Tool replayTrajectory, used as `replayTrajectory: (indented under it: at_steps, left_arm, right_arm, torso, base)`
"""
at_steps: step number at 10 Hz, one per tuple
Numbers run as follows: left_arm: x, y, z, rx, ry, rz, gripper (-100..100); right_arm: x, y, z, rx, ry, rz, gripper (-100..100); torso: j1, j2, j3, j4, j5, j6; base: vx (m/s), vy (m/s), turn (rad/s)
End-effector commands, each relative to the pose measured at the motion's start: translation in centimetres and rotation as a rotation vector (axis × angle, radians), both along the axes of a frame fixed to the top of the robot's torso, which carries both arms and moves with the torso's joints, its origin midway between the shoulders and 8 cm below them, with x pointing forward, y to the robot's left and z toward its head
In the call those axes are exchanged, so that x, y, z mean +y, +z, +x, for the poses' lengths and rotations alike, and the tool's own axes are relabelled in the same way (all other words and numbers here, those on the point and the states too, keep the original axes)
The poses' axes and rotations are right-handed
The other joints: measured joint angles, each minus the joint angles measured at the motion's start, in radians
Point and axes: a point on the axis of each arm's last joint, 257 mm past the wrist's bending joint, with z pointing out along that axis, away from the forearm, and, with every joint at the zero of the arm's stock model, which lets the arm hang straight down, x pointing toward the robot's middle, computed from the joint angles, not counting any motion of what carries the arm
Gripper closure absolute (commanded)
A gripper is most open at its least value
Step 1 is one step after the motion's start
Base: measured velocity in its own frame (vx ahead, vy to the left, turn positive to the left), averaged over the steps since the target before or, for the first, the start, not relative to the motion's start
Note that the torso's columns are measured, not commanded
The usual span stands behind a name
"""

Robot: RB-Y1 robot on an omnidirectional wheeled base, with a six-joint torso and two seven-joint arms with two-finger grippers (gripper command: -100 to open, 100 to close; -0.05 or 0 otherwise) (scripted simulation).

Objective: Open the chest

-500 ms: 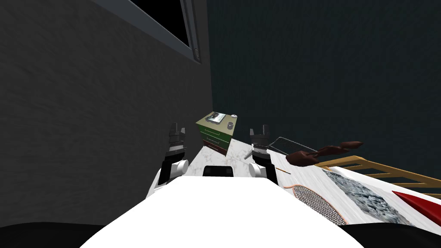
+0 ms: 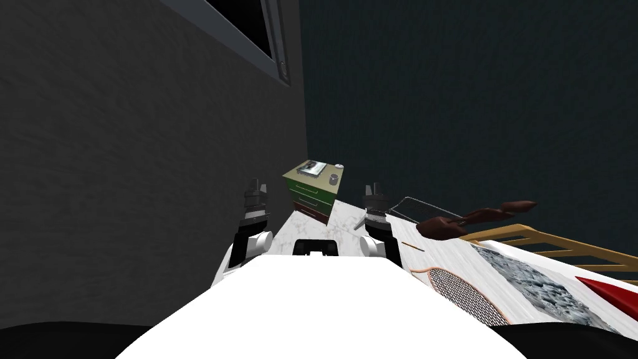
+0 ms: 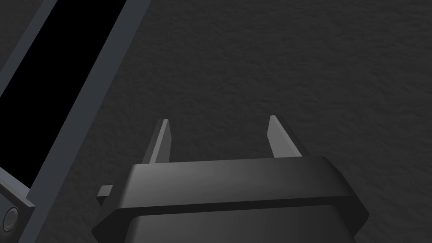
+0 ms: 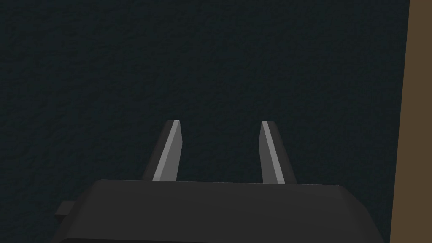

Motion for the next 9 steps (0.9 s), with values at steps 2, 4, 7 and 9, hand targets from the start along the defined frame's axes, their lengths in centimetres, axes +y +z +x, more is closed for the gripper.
replayTrajectory:
  at_steps: [2,4,7,9]
  left_arm:
    - [0.0,0.0,0.0,0.000,0.000,0.000,0]
    - [0.0,0.0,0.0,0.000,0.000,0.000,0]
    - [-1.1,-0.9,0.8,0.034,-0.056,0.090,-100]
    - [-1.6,-1.9,1.3,0.058,-0.084,0.132,-100]
  right_arm:
    - [0.0,0.0,0.0,0.000,0.000,0.000,0]
    - [0.0,0.0,0.0,0.000,0.000,0.000,0]
    - [0.0,0.0,0.0,0.001,0.000,0.000,0]
    - [0.0,0.0,0.0,0.001,0.000,0.000,0]
  torso:
    - [0.000,0.148,-0.295,0.148,0.000,0.000]
    - [0.000,0.296,-0.590,0.295,0.000,0.000]
    - [0.001,0.411,-0.827,0.412,0.000,0.000]
    - [0.000,0.415,-0.832,0.415,0.000,0.000]
  base:
    - [0.000,0.000,0.000]
    - [0.000,0.000,0.000]
    - [0.022,0.006,-0.033]
    - [0.040,0.013,-0.048]
